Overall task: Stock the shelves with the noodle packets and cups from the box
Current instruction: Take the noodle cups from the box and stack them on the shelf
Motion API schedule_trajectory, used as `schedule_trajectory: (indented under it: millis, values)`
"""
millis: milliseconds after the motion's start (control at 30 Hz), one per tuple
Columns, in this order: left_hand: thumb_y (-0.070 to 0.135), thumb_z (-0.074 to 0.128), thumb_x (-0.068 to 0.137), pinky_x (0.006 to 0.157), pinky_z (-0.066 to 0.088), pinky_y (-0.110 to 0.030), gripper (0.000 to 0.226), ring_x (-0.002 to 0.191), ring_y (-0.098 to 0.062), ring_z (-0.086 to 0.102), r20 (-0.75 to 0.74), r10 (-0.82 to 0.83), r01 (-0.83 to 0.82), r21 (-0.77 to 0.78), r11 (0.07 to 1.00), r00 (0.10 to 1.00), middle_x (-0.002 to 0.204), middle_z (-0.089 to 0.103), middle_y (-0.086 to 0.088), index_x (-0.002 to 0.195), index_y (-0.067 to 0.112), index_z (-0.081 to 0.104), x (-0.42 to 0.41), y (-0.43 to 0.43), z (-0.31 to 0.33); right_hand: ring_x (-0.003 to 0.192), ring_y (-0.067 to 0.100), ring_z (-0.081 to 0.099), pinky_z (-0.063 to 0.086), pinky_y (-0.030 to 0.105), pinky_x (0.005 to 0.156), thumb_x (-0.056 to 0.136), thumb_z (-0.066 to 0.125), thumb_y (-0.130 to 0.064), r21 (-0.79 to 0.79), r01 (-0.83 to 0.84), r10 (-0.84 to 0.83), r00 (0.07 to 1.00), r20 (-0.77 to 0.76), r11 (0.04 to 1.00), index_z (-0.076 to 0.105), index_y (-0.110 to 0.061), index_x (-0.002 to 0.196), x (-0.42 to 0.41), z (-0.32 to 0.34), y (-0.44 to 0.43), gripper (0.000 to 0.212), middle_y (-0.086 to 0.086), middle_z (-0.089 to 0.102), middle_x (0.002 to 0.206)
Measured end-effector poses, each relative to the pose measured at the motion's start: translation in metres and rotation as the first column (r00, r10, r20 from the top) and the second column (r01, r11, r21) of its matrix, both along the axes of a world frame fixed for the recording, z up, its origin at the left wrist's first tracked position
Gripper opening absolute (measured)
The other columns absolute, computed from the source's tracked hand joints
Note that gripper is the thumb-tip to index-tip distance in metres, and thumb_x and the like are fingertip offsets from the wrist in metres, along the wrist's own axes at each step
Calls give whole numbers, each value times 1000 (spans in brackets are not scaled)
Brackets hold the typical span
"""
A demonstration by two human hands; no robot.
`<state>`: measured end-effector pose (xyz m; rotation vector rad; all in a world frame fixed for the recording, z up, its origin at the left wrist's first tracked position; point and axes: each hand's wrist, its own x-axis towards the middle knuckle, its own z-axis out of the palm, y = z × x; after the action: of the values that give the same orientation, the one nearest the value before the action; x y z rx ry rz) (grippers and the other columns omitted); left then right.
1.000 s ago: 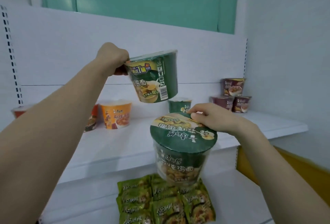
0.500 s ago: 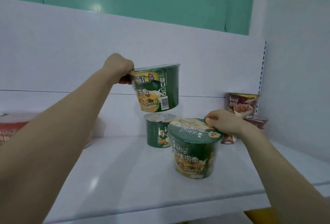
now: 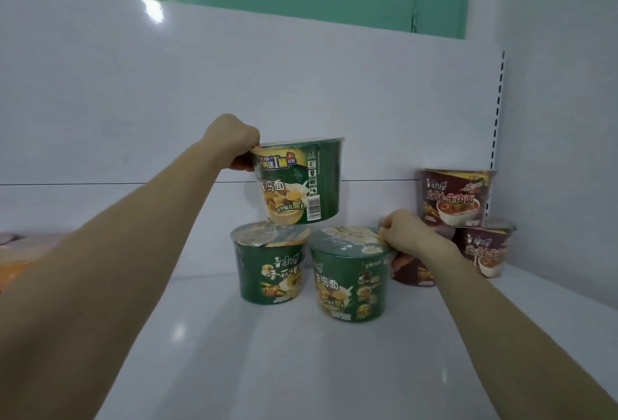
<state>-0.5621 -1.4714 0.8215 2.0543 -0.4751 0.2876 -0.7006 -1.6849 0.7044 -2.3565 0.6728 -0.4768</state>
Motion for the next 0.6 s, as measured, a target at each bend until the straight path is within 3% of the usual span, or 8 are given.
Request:
schedule_trajectory:
  millis: [167, 300, 400, 600]
  values:
    - [0, 48, 85, 29, 43, -18, 18, 24, -13, 51, 0, 10, -10, 47, 999, 1000, 43, 58, -12, 67, -2, 51, 14, -10, -9, 53, 30, 65, 57, 38, 54, 94, 39, -8, -9, -23, 23, 999, -30, 1000, 62, 5, 97, 19, -4, -6, 27, 16, 65, 78]
    - [0, 48, 85, 30, 44, -18, 19, 25, -13, 53, -23, 13, -11, 93, 996, 1000, 42, 58, -11, 67, -2, 51, 24, -12, -15, 76, 39, 69, 58, 39, 56, 94, 40, -10, -56, -45, 43, 998, -34, 997, 65, 3, 100, 33, -3, -8, 28, 21, 66, 96]
    - [-1, 48, 85, 32, 45, -19, 22, 25, -13, 53, -38, 29, -25, 114, 993, 999, 31, 53, -6, 63, -2, 52, 30, -13, -21, 84, 35, 66, 56, 36, 55, 93, 43, -11, -119, -52, 49, 998, -36, 992, 67, 0, 101, 44, -3, -10, 27, 20, 66, 101]
    - [0, 45, 83, 34, 45, -19, 22, 24, -15, 51, -44, 44, -38, 128, 991, 998, 29, 51, -7, 61, -2, 51, 38, -15, -30, 103, 30, 59, 46, 34, 88, 92, 48, -15, -212, -70, 60, 997, -55, 975, 68, -2, 105, 76, -2, -13, 27, 16, 66, 110]
